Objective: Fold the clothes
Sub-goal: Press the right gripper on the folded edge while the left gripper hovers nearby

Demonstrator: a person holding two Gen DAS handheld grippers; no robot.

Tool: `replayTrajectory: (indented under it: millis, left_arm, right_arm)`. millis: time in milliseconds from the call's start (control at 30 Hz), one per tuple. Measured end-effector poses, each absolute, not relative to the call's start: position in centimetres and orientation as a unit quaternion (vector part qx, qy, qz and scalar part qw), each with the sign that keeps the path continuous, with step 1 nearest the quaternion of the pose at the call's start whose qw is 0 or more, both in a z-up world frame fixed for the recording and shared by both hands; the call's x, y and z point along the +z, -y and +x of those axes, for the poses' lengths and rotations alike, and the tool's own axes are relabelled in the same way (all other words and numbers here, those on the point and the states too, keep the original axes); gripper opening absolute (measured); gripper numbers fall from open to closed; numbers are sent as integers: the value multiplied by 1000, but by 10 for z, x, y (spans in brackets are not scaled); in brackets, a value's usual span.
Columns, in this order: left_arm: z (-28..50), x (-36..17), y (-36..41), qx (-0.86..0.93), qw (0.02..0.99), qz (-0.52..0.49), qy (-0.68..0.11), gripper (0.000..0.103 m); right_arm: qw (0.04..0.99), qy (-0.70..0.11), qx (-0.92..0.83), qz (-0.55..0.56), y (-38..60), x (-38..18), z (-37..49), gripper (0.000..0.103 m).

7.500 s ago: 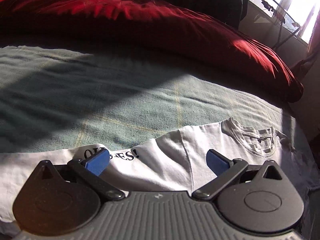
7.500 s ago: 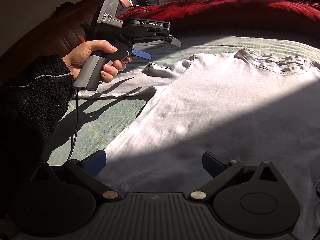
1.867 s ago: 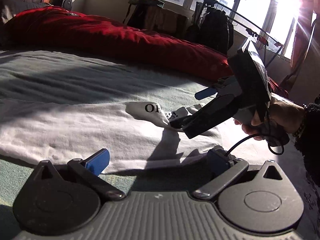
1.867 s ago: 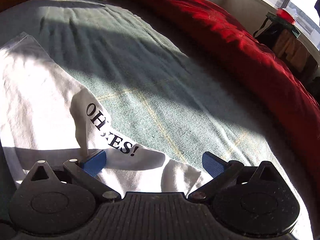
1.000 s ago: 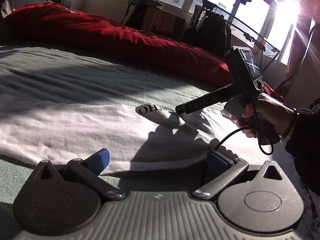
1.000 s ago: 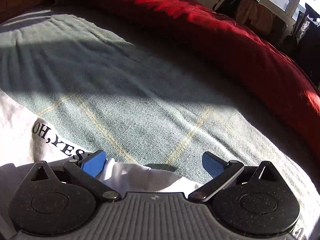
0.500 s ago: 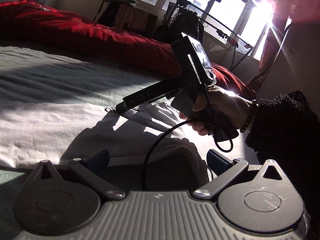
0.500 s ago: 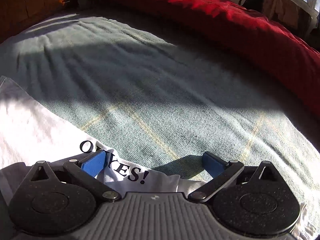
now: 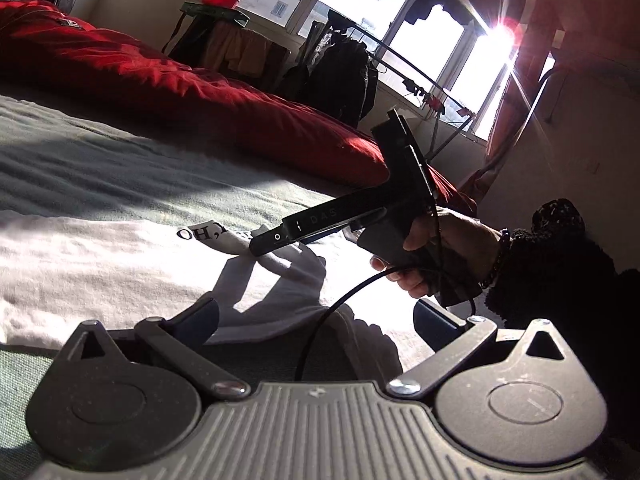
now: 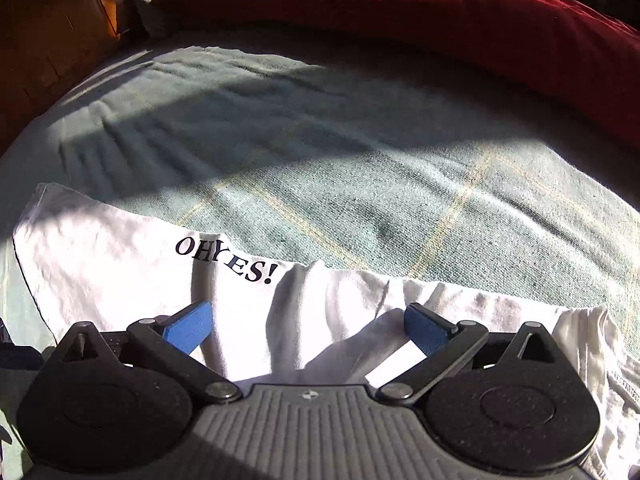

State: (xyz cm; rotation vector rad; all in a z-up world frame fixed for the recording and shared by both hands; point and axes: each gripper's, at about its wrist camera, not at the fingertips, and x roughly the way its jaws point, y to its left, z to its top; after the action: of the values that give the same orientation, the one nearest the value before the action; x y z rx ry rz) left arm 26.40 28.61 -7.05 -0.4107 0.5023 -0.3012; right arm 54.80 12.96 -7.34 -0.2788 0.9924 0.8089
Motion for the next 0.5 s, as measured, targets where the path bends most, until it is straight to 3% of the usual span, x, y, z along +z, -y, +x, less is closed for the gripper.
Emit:
replayTrajectory:
  millis: [200,500]
  left_arm:
    - [262,-71,-285,-150,936,-202,-246,102]
    - [246,-49,-269,-163,944,-171,-230,102]
  right_arm:
    - [828,-422,350,-117,-135,-66,551,103]
    - [811,-409,372,-193,-136,-49,497,103]
